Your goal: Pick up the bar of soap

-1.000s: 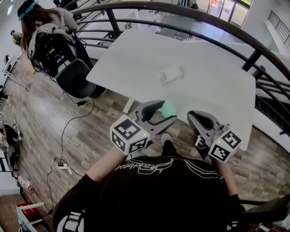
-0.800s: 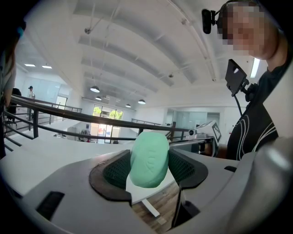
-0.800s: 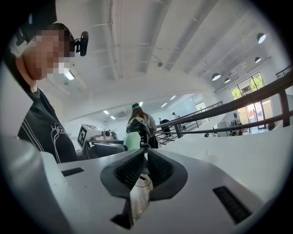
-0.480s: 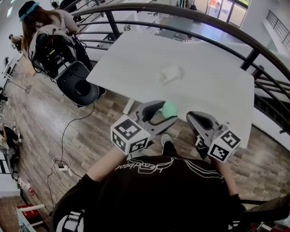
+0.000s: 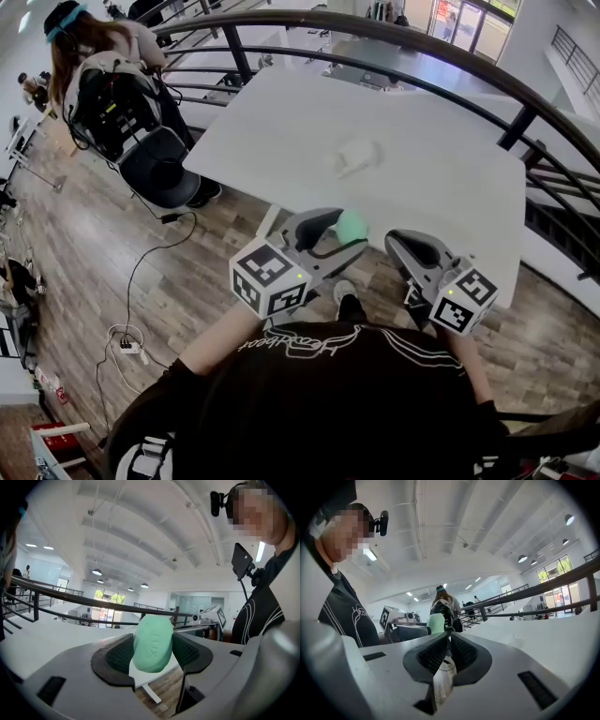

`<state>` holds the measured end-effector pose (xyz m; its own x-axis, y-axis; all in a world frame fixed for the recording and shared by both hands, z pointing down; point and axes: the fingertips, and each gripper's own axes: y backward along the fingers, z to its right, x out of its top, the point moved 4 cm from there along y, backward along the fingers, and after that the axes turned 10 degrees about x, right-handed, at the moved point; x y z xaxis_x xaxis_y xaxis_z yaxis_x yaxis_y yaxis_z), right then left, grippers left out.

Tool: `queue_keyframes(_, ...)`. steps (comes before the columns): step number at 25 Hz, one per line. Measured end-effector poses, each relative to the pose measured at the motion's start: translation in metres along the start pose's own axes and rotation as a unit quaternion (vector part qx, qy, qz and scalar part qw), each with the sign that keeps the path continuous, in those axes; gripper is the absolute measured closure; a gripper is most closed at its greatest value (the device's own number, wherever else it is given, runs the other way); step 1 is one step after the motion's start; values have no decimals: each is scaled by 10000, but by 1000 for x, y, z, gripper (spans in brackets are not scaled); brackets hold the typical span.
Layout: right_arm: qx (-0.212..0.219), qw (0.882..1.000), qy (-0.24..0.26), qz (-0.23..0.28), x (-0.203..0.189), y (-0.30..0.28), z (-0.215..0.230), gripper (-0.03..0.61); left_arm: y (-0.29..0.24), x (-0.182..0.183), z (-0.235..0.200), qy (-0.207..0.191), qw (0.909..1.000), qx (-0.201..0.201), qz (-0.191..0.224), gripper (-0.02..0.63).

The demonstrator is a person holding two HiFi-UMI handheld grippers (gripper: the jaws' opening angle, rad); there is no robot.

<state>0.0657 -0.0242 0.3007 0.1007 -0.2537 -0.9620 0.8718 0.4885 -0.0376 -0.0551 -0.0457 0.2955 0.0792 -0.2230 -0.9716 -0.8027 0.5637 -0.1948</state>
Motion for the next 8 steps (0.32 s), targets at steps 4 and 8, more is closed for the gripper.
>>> queue_keyframes(4, -10, 10000, -7, -17, 0, -5, -1, 549, 1, -2, -4, 23, 10000, -24, -37, 348)
queue_keyframes(8, -43, 10000, -32, -29, 2, -6, 2, 549, -2, 0, -5, 30, 10000, -69, -60, 348)
